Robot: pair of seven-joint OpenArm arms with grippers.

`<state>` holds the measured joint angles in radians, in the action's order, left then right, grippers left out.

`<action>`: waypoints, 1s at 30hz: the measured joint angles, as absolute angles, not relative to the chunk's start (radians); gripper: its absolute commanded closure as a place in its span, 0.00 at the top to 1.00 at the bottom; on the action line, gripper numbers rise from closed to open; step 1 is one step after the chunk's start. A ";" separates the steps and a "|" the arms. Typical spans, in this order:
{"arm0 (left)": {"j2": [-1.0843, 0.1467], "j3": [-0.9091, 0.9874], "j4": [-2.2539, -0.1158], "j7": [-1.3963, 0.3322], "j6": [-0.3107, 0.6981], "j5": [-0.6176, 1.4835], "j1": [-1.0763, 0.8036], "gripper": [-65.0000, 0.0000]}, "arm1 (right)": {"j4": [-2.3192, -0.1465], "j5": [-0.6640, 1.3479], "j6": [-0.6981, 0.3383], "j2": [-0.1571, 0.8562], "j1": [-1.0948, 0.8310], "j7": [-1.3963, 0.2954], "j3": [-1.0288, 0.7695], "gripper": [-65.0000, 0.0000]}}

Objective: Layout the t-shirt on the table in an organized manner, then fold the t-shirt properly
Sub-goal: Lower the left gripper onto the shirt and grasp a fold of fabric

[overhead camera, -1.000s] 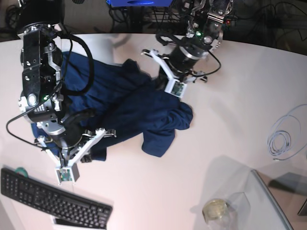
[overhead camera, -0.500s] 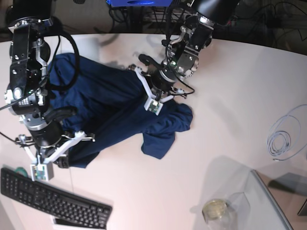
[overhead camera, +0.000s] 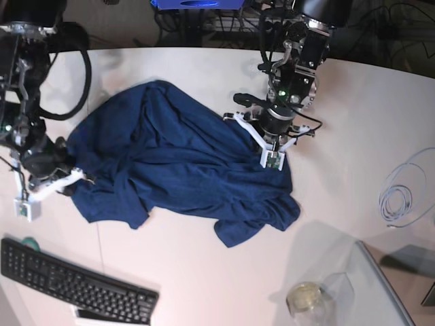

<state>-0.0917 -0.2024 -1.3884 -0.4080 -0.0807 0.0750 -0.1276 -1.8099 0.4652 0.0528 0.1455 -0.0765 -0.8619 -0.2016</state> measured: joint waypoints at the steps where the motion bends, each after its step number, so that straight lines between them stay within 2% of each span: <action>1: -0.097 -0.198 -1.414 -0.408 -0.080 0.072 -0.141 0.00 | -1.774 0.471 0.051 0.144 -0.047 -0.881 -0.170 0.26; 5: -0.144 -0.198 -1.530 -0.404 -0.082 0.079 -0.211 0.00 | -1.724 0.472 0.051 0.144 0.030 -0.935 -0.062 0.64; 7: -0.159 -0.184 -1.571 -0.407 -0.082 0.076 -0.253 0.00 | -1.697 0.469 0.052 0.133 0.063 -0.937 -0.014 0.74; 15: -0.169 0.020 -1.593 -0.403 -0.083 0.072 -0.358 0.00 | -1.311 0.467 0.052 0.066 0.235 -0.907 0.005 0.75; 21: -0.164 0.077 -1.593 -0.406 -0.079 0.075 -0.414 0.00 | -1.169 0.469 0.054 0.067 0.254 -0.828 0.007 0.75; 23: -0.167 0.093 -1.593 -0.407 -0.080 0.075 -0.420 0.00 | -1.168 0.467 0.054 0.068 0.249 -0.828 0.007 0.65; 24: -0.168 0.093 -1.593 -0.406 -0.080 0.075 -0.422 0.00 | -1.168 0.468 0.054 0.068 0.249 -0.826 0.007 0.53; 27: -0.166 0.090 -1.593 -0.404 -0.078 0.076 -0.421 0.00 | -1.168 0.472 0.053 0.059 0.251 -0.825 0.007 0.00; 30: -0.165 0.090 -1.593 -0.404 -0.079 0.076 -0.421 0.00 | -1.200 0.467 0.052 0.044 0.247 -0.872 0.000 0.03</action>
<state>-0.1650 0.0902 -1.5932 -0.4042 -0.0792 0.0757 -0.4213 -1.2003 0.4671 0.0525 0.0437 0.2470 -0.8719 -0.0002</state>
